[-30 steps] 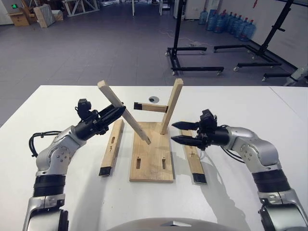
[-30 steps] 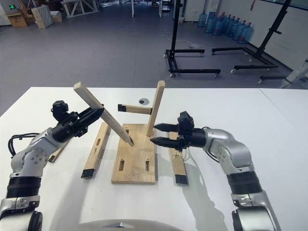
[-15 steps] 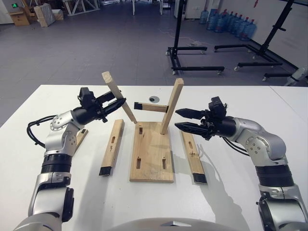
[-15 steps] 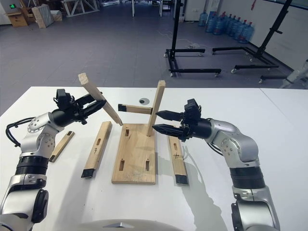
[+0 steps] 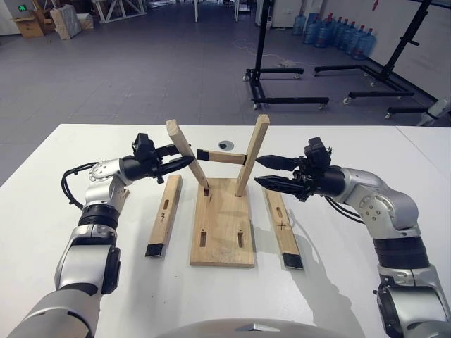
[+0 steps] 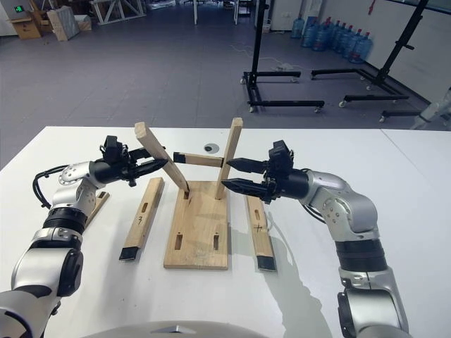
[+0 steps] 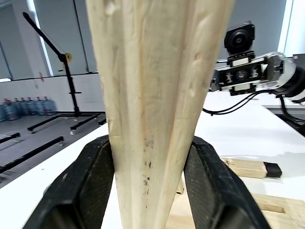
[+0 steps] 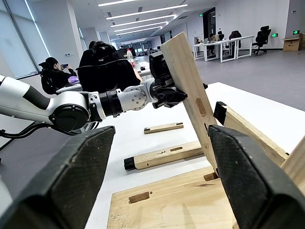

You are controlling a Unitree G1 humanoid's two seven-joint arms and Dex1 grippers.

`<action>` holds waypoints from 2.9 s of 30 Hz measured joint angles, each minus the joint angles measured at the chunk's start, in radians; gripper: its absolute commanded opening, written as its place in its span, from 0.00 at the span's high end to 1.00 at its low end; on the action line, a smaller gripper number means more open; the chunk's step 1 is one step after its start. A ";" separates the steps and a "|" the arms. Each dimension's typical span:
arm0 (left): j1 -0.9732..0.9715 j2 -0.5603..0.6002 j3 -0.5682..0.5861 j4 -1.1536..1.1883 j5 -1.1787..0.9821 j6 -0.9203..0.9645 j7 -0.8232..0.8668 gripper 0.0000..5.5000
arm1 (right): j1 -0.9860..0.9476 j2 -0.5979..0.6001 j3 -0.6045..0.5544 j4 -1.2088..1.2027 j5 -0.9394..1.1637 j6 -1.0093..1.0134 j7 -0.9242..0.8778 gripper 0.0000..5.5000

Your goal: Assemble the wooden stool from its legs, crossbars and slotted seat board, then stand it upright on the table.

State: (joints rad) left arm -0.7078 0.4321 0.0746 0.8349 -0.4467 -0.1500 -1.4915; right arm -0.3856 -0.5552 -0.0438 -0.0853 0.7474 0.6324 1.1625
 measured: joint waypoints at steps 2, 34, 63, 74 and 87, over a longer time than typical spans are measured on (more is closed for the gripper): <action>-0.018 0.016 0.001 0.018 -0.001 0.030 -0.036 0.63 | 0.000 0.000 0.002 0.000 0.000 0.000 0.001 0.35; -0.118 0.104 -0.192 0.033 -0.017 0.211 -0.114 0.63 | -0.111 0.051 -0.004 0.001 -0.013 -0.081 -0.057 0.35; -0.058 0.082 -0.130 0.002 -0.019 0.205 -0.117 0.63 | -0.157 0.193 0.563 0.262 -1.379 -0.978 -0.801 0.35; -0.059 0.082 -0.130 0.004 -0.019 0.205 -0.117 0.63 | -0.157 0.215 0.562 0.310 -1.464 -0.983 -0.904 0.38; -0.060 0.081 -0.138 0.009 -0.018 0.205 -0.117 0.63 | -0.178 0.213 0.558 0.346 -1.474 -0.984 -0.918 0.76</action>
State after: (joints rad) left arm -0.7674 0.5131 -0.0635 0.8442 -0.4645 0.0547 -1.6086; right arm -0.5638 -0.3418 0.5140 0.2608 -0.7264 -0.3517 0.2442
